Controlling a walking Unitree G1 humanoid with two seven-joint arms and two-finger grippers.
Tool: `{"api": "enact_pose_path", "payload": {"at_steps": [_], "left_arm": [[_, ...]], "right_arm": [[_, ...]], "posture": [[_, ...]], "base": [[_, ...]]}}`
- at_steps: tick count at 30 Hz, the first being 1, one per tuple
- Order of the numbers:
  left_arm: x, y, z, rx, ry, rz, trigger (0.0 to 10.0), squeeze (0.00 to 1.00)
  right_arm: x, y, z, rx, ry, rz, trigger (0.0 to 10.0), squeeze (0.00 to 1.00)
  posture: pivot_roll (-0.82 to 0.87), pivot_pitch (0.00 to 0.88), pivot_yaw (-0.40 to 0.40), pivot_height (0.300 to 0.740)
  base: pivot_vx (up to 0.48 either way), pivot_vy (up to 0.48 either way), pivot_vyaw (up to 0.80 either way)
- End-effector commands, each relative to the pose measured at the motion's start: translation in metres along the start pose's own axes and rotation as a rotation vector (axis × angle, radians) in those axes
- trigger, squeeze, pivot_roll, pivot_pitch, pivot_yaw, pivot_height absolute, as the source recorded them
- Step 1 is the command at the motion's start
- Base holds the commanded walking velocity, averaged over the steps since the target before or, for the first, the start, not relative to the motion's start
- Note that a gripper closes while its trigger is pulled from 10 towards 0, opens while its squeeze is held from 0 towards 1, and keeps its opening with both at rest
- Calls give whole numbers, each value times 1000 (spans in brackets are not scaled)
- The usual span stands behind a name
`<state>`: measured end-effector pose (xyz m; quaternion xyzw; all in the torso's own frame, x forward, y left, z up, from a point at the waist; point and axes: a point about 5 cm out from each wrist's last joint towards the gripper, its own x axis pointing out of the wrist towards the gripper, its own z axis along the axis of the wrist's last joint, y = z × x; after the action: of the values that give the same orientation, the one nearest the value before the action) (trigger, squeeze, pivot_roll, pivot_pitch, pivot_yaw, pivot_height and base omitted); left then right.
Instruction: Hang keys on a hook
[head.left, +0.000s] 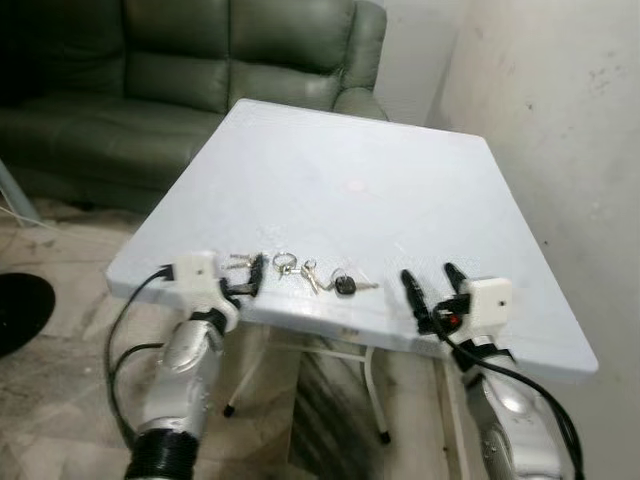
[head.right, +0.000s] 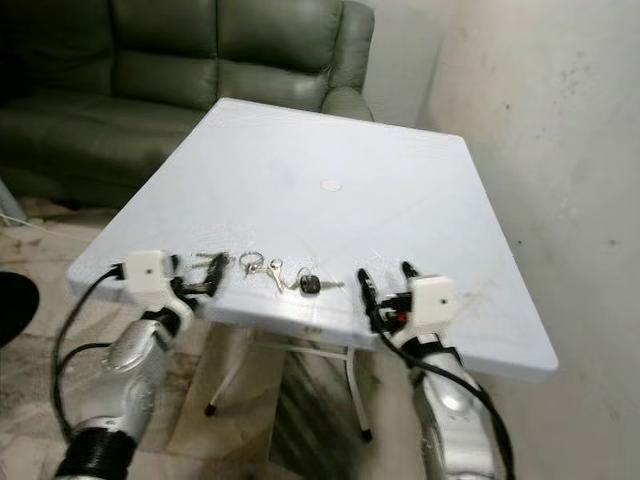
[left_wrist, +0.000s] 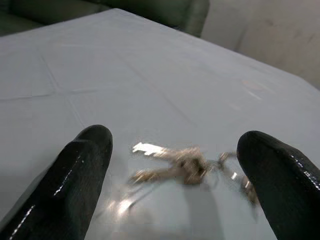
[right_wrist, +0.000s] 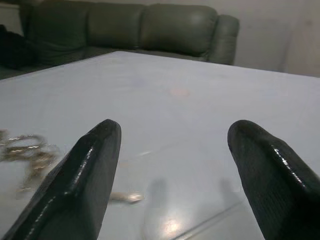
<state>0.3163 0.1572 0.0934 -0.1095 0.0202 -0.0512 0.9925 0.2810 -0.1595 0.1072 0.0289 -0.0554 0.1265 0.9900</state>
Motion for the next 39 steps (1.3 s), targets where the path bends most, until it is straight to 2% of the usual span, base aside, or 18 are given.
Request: {"api": "enact_pose_path", "payload": {"at_steps": [1,13,23,33,39], "left_arm": [[2,-16,3,-1,-24,-47,10000,0],[0,-17,2,-10,-26,-45,10000,0],[-6,-23,-3,31,-19,-79,10000,0],[-5,-23,-3,5,-9,-75,10000,0],[-3,-22,-2,10,-9,-73,10000,0]], "right_arm": [[-3,-9,4,-15,-8,-24,10000,0],[-3,-8,3,-23,-1,-12,10000,0],[-3,-8,2,-38,10,12,10000,0],[-2,-6,1,-37,10,24,10000,0],[-2,-6,2,-37,8,23,10000,0]], "posture": [[-1,48,-97,740],[2,49,-100,740],[7,47,-102,740],[7,39,-103,740],[5,36,-101,740]], "base": [[0,0,0],[0,0,0],[0,0,0],[0,0,0],[0,326,0]]}}
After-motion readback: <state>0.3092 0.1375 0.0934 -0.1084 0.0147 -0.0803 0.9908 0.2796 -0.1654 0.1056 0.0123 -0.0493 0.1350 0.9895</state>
